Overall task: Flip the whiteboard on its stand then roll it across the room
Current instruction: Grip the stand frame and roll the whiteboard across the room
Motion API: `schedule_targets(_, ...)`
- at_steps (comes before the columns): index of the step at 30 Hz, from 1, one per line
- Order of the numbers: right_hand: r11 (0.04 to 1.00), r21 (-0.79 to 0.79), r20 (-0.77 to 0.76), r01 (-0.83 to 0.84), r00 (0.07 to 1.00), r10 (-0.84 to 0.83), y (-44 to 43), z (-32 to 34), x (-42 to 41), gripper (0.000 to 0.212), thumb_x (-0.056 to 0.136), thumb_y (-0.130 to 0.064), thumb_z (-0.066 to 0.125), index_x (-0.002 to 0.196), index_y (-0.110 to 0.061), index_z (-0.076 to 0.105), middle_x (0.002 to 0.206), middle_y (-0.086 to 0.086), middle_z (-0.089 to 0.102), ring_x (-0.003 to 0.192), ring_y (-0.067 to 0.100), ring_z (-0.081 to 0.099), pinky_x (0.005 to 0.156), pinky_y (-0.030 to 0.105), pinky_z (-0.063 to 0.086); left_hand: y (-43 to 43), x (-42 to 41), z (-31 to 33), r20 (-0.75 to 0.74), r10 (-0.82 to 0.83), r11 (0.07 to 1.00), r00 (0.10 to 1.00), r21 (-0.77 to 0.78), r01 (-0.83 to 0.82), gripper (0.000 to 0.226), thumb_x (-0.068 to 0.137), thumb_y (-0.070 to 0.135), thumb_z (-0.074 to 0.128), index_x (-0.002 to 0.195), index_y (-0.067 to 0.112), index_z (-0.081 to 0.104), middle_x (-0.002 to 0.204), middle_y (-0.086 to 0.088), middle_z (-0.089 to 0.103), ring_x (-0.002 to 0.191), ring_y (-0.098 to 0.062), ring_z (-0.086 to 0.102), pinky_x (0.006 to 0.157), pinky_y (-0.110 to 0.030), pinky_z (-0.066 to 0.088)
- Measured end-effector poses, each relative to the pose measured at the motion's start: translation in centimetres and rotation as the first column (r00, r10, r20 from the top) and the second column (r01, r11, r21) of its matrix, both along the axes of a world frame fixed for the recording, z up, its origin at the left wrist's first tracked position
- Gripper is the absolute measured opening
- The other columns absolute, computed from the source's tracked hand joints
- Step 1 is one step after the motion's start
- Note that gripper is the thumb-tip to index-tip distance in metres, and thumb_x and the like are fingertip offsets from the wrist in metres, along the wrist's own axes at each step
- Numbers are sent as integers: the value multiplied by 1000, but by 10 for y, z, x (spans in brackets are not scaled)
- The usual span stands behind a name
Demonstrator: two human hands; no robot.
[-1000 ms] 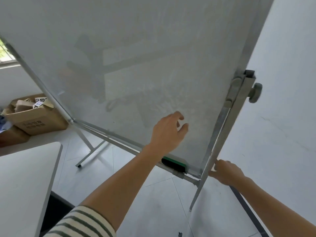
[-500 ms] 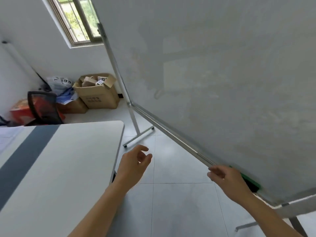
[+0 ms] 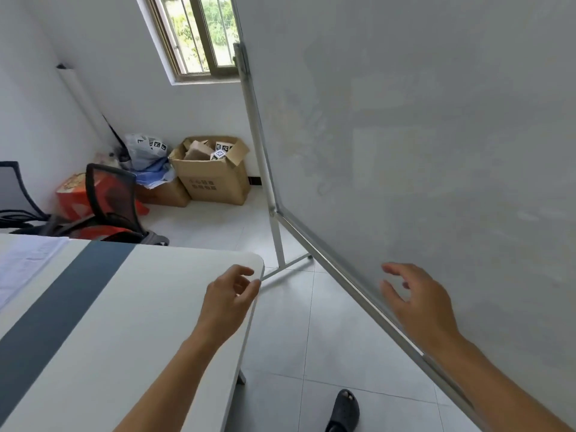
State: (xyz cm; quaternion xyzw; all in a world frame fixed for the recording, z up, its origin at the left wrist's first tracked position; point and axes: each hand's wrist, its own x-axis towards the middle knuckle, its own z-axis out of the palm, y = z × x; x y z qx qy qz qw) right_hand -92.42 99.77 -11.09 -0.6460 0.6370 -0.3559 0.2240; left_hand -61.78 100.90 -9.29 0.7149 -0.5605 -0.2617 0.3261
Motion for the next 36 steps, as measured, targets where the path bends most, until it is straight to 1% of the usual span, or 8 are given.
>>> schedule_targets(4,904,-416,-186,-101,982,24,-105,28,39,32,87,-31,53,112,-17,68,124,0,66,125,17,50,98,38,48,-115,4,22,-34,4,998,999,-57,-6,25,89,26,63,110,12,65,92,-5,70,91,-20,66,80,-34,53)
schedule_targets(8,784,-599,-255,-163,967,7,-183,56,76,29,88,-23,58,113,-14,68,139,8,58,140,27,39,112,40,35,-224,0,50,-39,-21,988,999,-156,14,37,90,30,63,120,9,58,117,-10,62,104,-24,61,84,-34,48)
schedule_targets(12,770,-622,-312,-144,947,-76,-229,65,92,31,85,-19,65,116,-16,68,149,13,47,146,33,29,119,47,24,-312,-6,74,-3,-38,955,999,-295,35,52,92,33,59,137,10,45,138,-14,46,126,-27,47,106,-42,40)
schedule_targets(16,731,-668,-413,-138,886,-210,-257,52,86,29,81,-15,69,110,-18,73,147,13,46,144,32,32,120,38,18,-389,-15,82,42,-137,932,990,-334,144,67,96,42,49,150,13,23,158,-13,25,146,-26,22,115,-35,19)
schedule_targets(18,707,-695,-431,-128,861,-268,-266,44,86,30,80,-16,69,109,-20,74,144,12,48,144,29,32,119,36,19,-418,-23,77,10,-209,920,978,-338,200,71,96,45,46,152,14,16,159,-10,21,145,-28,25,118,-42,23)
schedule_targets(21,669,-737,-430,-97,831,-353,-281,40,89,31,82,-19,65,113,-25,65,141,10,51,148,22,27,119,34,17,-448,-36,67,-15,-238,884,971,-417,210,72,96,49,40,151,11,16,154,-14,25,139,-32,34,109,-53,38)
schedule_targets(27,687,-727,-457,10,739,-495,-324,41,79,27,82,-18,63,108,-25,65,139,10,54,142,27,34,119,35,17,-504,-59,59,-43,-346,858,937,-419,298,74,96,52,40,153,15,11,160,-9,15,146,-27,24,110,-52,38)
schedule_targets(36,701,-708,-491,84,656,-573,-394,43,8,21,83,-19,61,96,-17,78,135,14,58,139,34,35,115,39,24,-601,-125,54,26,-506,782,862,-408,471,62,95,45,48,148,19,28,154,-5,30,134,-24,44,101,-48,48)
